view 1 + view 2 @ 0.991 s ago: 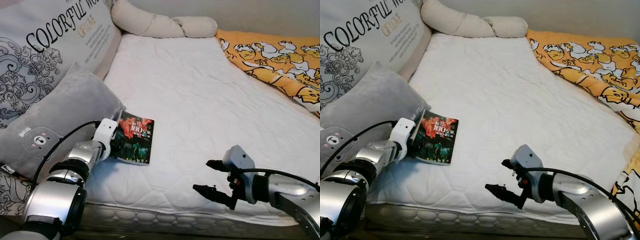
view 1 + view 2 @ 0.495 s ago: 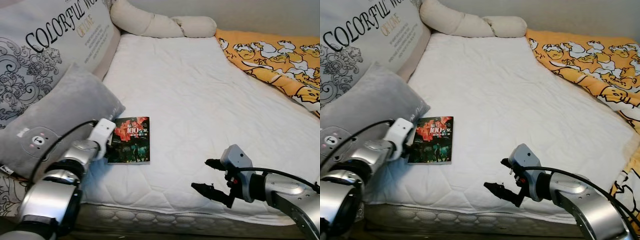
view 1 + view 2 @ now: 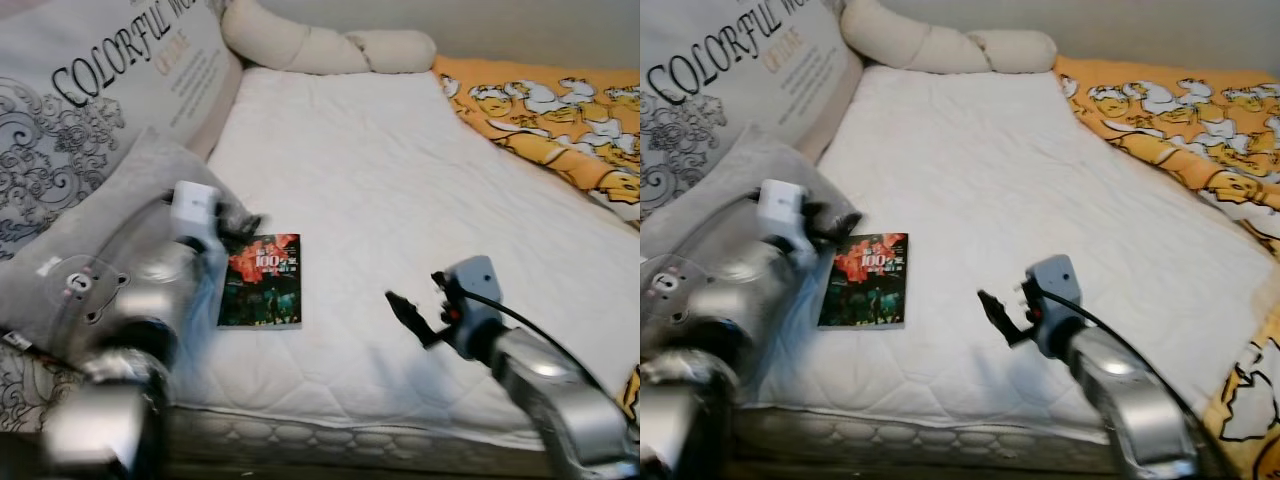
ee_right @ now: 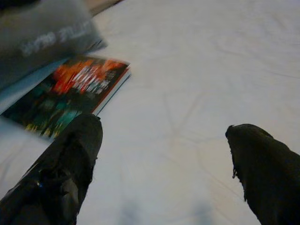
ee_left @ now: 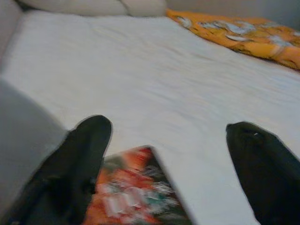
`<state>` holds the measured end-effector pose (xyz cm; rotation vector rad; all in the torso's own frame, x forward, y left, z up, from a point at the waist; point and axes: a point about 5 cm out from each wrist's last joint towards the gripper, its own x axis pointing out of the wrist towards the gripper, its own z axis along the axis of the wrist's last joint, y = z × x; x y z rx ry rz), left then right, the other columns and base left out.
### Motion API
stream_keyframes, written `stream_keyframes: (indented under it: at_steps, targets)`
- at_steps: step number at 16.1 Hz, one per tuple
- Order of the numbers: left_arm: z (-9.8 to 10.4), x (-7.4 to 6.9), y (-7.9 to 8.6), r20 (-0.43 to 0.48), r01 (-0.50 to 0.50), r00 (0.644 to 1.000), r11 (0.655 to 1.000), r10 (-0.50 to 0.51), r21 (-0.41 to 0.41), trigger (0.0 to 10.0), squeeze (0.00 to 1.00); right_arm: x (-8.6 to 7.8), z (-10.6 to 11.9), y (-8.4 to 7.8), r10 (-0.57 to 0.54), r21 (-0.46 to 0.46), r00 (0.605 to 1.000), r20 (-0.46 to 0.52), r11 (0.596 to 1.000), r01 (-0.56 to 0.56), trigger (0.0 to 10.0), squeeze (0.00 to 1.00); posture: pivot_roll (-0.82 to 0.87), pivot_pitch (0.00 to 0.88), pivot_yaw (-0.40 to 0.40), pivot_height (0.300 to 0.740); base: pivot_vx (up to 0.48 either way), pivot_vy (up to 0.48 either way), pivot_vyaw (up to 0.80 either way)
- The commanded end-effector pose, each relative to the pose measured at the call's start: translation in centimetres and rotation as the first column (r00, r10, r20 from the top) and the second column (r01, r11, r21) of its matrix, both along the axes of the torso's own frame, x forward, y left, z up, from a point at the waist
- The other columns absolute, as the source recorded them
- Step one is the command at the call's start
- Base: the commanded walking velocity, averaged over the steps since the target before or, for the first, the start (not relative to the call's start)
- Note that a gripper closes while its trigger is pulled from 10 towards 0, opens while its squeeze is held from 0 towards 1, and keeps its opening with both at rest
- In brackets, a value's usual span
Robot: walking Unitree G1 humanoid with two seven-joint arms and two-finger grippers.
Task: Clean up the room
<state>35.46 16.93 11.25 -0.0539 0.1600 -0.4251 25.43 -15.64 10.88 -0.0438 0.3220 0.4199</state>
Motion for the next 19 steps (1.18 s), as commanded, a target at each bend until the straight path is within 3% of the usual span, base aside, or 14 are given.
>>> stream_keyframes:
  at_steps: [1,4,6,8,9,14,19]
  targets:
    - [0.7,-1.2,-0.7,0.067,0.006,0.998,0.999,-0.009,0.046,10.0,1.0,0.2,-0.8,-0.7,-0.116,-0.024,0.993,0.016,0.993,0.116,10.0,0.0,-0.09,0.0,0.026,0.74,0.0,-0.446,0.0]
    - [-0.7,-3.0,-0.5,0.072,-0.039,0.997,0.99,0.03,0.137,10.0,1.0,0.4,-1.8,-0.9,-0.204,-0.029,0.979,0.01,0.979,0.204,10.0,0.0,-0.07,0.0,0.02,0.74,0.0,-0.445,0.0]
    - [-0.9,-3.3,-0.3,0.066,-0.058,0.997,0.989,0.05,0.139,10.0,1.0,0.4,-1.9,-1.0,-0.218,-0.031,0.976,0.011,0.975,0.219,10.0,0.0,-0.06,0.0,0.015,0.74,0.0,-0.446,0.0]
    - [-1.9,-5.6,3.4,0.039,-0.214,0.977,0.951,0.211,0.224,10.0,1.0,0.5,-3.4,-1.4,-0.268,-0.073,0.963,-0.018,0.961,0.266,10.0,0.0,-0.03,0.0,-0.021,0.74,0.0,-0.444,0.0]
    - [-2.4,-6.9,4.3,0.034,-0.238,0.971,0.925,0.239,0.298,10.0,1.0,0.5,-3.9,-1.3,-0.279,-0.099,0.96,-0.026,0.956,0.276,10.0,0.0,-0.02,0.0,-0.034,0.74,0.0,-0.446,0.0]
    - [-3.1,-8.4,4.1,0.009,-0.279,0.958,0.919,0.288,0.278,10.0,1.0,0.6,-4.5,-1.2,-0.367,-0.064,0.929,-0.054,0.929,0.363,10.0,0.0,-0.04,0.0,-0.027,0.74,0.0,-0.448,0.0]
    - [-3.0,-7.8,3.1,-0.006,-0.236,0.969,0.925,0.249,0.298,10.0,1.0,0.3,-5.0,-1.5,-0.409,-0.089,0.911,-0.057,0.911,0.403,10.0,0.0,-0.06,0.0,0.004,0.74,0.0,-0.449,0.0]
